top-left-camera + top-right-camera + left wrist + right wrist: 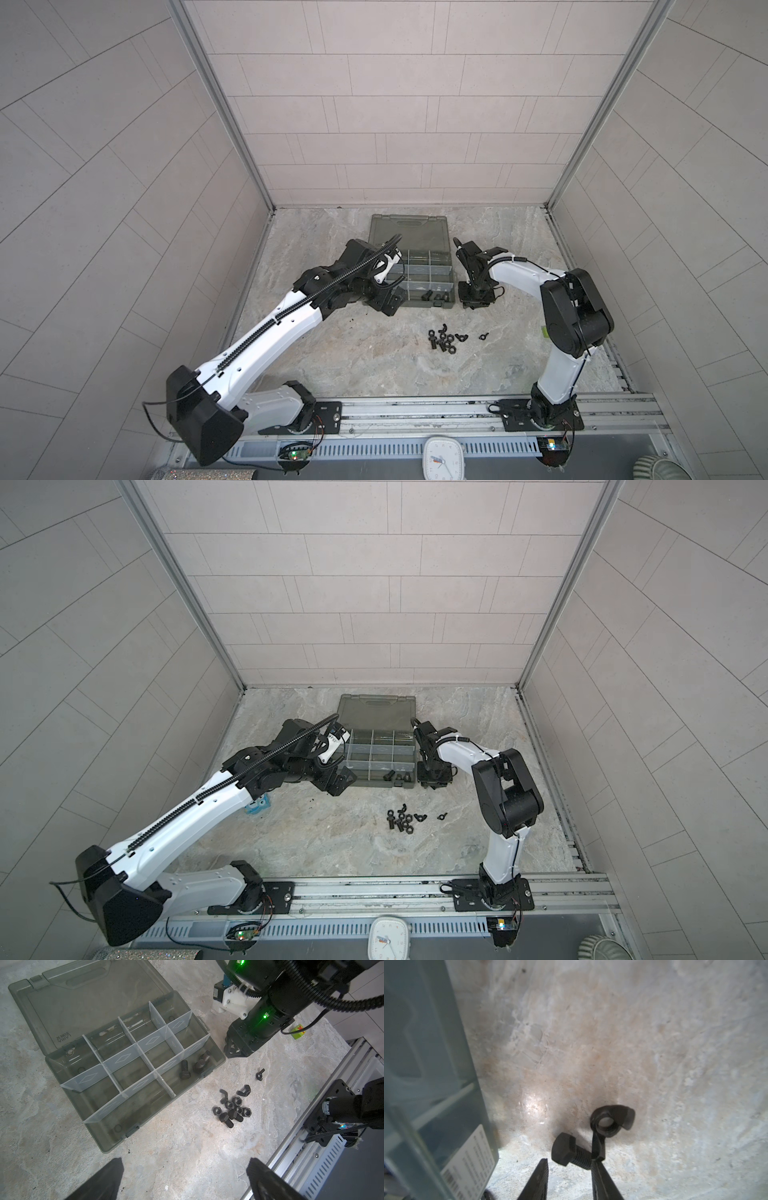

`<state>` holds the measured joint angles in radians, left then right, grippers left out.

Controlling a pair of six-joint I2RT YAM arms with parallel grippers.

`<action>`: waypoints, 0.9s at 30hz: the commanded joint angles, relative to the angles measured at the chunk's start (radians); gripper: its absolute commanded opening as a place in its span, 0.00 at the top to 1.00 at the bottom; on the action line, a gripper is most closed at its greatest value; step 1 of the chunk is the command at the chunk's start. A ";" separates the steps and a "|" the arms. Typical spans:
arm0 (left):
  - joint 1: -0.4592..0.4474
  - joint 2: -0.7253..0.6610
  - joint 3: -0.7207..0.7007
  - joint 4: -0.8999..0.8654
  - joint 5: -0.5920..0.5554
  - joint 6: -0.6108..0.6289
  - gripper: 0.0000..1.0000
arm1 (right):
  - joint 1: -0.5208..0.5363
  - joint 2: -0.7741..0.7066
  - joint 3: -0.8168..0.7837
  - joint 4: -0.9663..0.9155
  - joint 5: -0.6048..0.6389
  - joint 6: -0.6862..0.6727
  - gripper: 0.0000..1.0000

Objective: Sort the screws and nuts into containers
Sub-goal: Pick up the screw from the center of the table.

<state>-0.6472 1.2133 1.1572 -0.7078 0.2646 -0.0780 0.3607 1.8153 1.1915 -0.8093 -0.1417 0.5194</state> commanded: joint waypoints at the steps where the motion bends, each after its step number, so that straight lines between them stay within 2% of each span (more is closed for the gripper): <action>1: 0.006 -0.025 -0.002 -0.005 -0.013 -0.005 0.00 | 0.000 0.024 0.011 -0.009 0.016 -0.018 0.64; 16: 0.006 -0.025 0.000 -0.006 -0.017 -0.002 0.00 | -0.002 0.081 0.052 -0.011 0.037 -0.028 0.66; 27: 0.006 -0.029 -0.002 -0.016 -0.027 0.004 0.00 | -0.002 0.097 0.068 -0.041 0.047 -0.026 0.87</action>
<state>-0.6472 1.2057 1.1572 -0.7094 0.2512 -0.0776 0.3607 1.8927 1.2549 -0.8150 -0.1257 0.4946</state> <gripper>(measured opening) 0.994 0.135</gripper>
